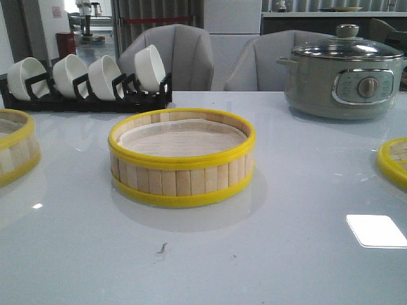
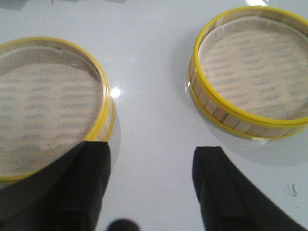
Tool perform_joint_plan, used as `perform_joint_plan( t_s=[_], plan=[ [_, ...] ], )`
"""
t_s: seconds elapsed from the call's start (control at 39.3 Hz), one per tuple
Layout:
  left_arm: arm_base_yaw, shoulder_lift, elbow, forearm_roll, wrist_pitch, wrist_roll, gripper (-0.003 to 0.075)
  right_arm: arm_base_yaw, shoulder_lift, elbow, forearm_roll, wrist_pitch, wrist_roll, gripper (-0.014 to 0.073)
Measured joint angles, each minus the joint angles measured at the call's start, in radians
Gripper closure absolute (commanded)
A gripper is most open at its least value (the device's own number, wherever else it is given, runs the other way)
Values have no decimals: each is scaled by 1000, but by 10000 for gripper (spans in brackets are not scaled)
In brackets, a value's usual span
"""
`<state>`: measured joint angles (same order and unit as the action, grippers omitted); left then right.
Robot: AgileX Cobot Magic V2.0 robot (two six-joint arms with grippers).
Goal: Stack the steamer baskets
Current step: 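Lower the left gripper and grasp the rim of that steamer basket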
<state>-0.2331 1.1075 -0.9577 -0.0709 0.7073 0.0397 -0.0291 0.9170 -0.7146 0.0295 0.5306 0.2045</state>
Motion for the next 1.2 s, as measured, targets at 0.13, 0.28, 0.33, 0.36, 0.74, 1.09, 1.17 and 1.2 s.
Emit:
perform_joint_plan(
  t_s=[0.13,0.28,0.33,0.36,0.74,1.09,1.17,1.2],
  plan=[
    [0,92,0,4,-40,0,233,0,7,0,-2,0,0,208],
    [8,215,-4,4,-103,-2,233,0,23,0,-2,0,0,208],
    [16,268,-13,4,-115,-2,233,0,26,0,-2,0,0,208],
    [21,288,-22,4,-122,-2,233,0,28,0,-2,0,0,208],
    [30,587,-203,45,-147,-6,233,0,35,0,-2,-13,0,210],
    [76,702,-301,71,-149,-27,233,0,35,0,-2,-15,0,210],
    [88,708,-301,71,-149,-27,233,0,35,0,-2,-15,0,210],
    [93,710,-301,71,-149,-27,233,0,35,0,-2,-15,0,210]
  ],
)
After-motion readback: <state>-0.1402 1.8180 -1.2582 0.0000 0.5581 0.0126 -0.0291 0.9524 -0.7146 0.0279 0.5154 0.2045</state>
